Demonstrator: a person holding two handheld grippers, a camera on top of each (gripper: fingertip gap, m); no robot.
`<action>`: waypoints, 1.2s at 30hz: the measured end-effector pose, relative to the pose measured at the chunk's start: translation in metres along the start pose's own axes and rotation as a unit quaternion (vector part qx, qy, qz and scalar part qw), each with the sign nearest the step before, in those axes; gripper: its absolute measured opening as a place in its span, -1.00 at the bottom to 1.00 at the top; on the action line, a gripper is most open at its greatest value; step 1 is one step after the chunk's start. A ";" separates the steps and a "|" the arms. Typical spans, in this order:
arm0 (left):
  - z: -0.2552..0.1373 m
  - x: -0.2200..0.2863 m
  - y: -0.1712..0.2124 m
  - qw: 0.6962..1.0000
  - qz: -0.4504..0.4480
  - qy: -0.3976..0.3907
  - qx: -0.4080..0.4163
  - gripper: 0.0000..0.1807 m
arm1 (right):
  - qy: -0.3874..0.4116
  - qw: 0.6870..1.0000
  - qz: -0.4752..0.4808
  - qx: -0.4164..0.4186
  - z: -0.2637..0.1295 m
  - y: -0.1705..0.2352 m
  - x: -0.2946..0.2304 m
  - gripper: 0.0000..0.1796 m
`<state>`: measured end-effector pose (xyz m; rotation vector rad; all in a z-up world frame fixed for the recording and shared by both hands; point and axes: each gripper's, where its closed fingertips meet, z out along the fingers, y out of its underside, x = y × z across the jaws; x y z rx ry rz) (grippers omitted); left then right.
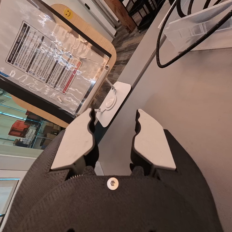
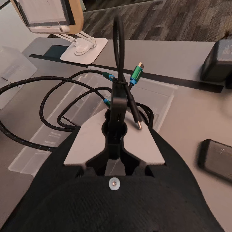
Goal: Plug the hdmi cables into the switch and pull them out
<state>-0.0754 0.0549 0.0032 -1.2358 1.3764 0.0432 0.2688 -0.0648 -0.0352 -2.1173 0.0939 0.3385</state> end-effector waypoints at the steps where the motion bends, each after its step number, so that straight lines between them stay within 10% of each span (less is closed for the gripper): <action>1: 0.000 0.001 0.000 1.000 0.000 0.000 -0.001 -0.32 | 0.000 1.000 -0.019 0.011 -0.002 -0.003 -0.001 -0.82; 12: 0.004 0.005 0.002 1.000 -0.009 0.011 -0.004 -0.29 | 0.047 0.991 -0.099 0.075 -0.015 -0.032 -0.007 -0.61; 24: 0.005 0.013 0.002 1.000 -0.001 0.023 -0.008 -0.31 | 0.063 0.992 -0.081 -0.073 0.014 0.012 0.002 -0.78; 36: 0.006 0.020 0.003 0.999 0.008 0.030 -0.012 -0.31 | 0.133 0.979 -0.132 -0.081 0.007 0.005 0.013 -0.51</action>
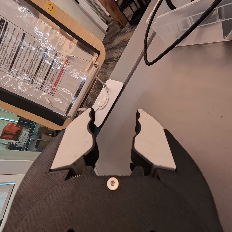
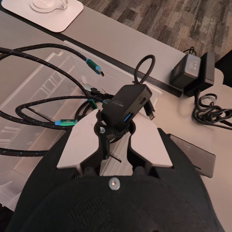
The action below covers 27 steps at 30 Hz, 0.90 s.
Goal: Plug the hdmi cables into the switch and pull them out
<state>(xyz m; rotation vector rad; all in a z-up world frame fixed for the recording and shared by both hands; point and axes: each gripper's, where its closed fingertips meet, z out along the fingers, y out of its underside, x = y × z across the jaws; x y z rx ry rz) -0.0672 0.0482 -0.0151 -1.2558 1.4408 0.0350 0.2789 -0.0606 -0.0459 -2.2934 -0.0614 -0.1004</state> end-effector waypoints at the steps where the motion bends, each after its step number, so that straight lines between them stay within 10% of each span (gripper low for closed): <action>1: 0.000 0.000 0.000 1.000 0.000 0.000 0.000 -0.31 | 0.001 1.000 -0.004 0.005 -0.001 -0.002 -0.001 -0.51; 7: -0.002 0.002 -0.001 1.000 -0.003 0.005 0.001 -0.32 | 0.005 0.999 0.023 0.037 -0.011 -0.008 0.009 -0.49; 13: -0.003 0.004 -0.003 1.000 0.000 0.009 0.002 -0.34 | -0.060 0.996 0.047 0.042 -0.012 -0.004 -0.002 -1.00; 19: -0.005 0.001 -0.004 1.000 -0.006 0.007 0.005 -0.36 | 0.005 1.000 -0.010 0.003 -0.007 -0.006 0.000 -0.98; 27: -0.006 0.002 -0.006 1.000 -0.007 0.008 0.007 -0.35 | 0.105 0.980 0.068 0.155 -0.028 -0.031 0.061 -0.49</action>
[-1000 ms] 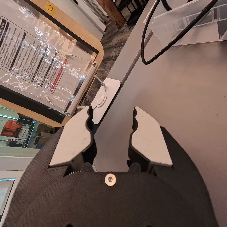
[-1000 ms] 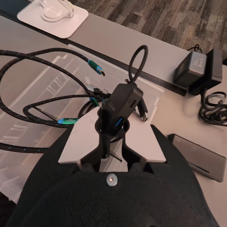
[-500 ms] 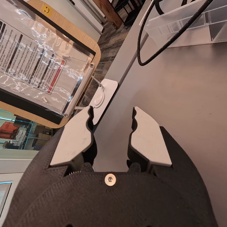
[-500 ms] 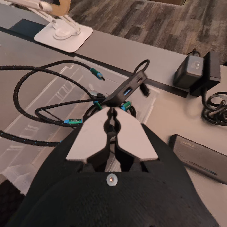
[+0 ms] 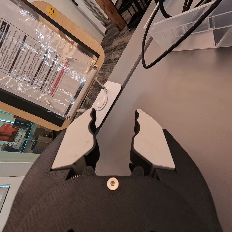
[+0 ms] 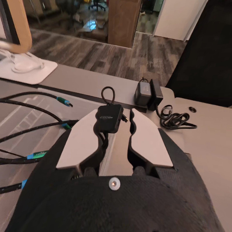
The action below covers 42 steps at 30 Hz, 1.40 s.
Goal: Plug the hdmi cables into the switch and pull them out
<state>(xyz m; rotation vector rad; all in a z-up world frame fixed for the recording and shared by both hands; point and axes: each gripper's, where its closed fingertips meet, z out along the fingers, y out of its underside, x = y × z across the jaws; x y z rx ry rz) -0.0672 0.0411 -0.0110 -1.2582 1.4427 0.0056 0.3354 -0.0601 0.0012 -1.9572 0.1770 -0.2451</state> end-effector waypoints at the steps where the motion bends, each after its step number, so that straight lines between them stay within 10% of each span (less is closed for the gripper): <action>1: 0.000 0.000 0.000 1.000 0.001 0.001 -0.001 -0.35 | -0.010 1.000 0.025 0.003 0.002 0.002 0.002 -0.49; 9: 0.006 0.002 0.006 1.000 -0.002 0.006 -0.009 -0.36 | -0.102 0.982 0.156 -0.006 0.023 0.011 -0.001 -0.54; 27: 0.010 0.005 0.010 1.000 0.003 0.008 -0.015 -0.36 | -0.009 0.973 -0.038 -0.227 0.024 0.064 -0.016 -0.84; 42: -0.015 -0.060 0.026 0.997 -0.045 -0.032 -0.046 -0.37 | 0.044 0.947 -0.051 -0.314 -0.036 0.079 -0.009 -0.51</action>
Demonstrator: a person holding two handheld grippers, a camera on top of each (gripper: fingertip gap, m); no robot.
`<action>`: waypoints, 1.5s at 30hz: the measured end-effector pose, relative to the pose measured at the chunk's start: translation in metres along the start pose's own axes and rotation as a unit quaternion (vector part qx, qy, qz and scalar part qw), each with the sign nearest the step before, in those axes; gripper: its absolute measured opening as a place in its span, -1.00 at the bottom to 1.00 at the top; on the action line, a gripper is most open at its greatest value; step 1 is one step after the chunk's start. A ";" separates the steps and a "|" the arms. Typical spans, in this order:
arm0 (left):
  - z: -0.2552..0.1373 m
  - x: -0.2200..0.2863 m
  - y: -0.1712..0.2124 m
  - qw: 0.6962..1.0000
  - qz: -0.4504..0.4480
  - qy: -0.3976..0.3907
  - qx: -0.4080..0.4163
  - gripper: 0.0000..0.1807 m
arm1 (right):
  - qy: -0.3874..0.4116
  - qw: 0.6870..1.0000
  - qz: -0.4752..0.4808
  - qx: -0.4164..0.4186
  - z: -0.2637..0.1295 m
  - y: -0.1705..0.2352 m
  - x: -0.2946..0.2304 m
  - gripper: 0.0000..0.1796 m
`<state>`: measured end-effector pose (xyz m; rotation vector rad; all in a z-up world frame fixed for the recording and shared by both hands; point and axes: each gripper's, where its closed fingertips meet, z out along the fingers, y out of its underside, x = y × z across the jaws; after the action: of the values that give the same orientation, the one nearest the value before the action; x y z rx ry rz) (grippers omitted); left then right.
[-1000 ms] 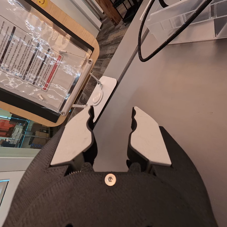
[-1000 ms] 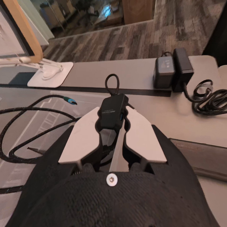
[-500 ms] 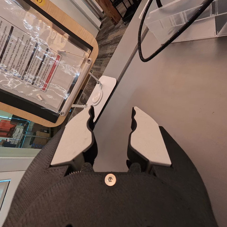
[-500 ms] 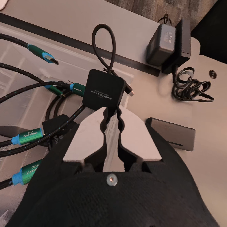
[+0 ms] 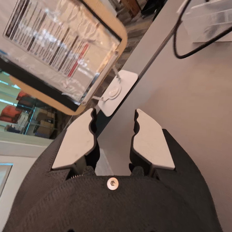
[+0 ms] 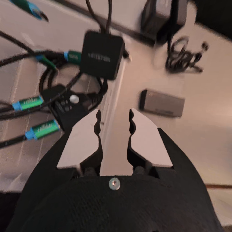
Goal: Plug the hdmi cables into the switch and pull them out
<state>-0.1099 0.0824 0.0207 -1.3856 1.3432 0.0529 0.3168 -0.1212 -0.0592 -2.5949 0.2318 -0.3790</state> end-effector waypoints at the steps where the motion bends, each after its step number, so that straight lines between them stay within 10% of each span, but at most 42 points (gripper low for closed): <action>1: -0.005 -0.016 0.008 1.000 -0.017 -0.005 -0.017 -0.35 | -0.016 0.999 0.019 -0.037 -0.002 0.017 -0.002 -0.48; 11: -0.088 -0.160 0.173 0.908 -0.377 -0.028 -0.181 -0.15 | -0.132 0.969 0.103 -0.181 0.014 0.083 -0.028 -0.67; 17: -0.130 -0.150 0.304 0.804 -0.481 -0.003 -0.349 -0.06 | -0.148 0.951 0.108 -0.249 0.030 0.097 -0.042 -0.75; 23: -0.127 -0.133 0.348 0.733 -0.585 0.062 -0.341 -0.16 | -0.175 0.938 0.118 -0.274 0.030 0.103 -0.053 -0.92; 30: -0.116 -0.092 0.359 0.683 -0.603 0.160 -0.379 -0.55 | -0.180 0.928 0.093 -0.312 0.022 0.110 -0.070 -0.96; 45: -0.097 -0.013 0.314 0.694 -0.362 0.283 -0.554 -0.86 | -0.206 0.905 0.061 -0.368 0.013 0.094 -0.130 -0.94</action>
<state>-0.3949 0.1183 -0.1398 -3.1195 1.1058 -0.1362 0.1888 -0.1657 -0.1461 -3.2819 0.4515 0.3945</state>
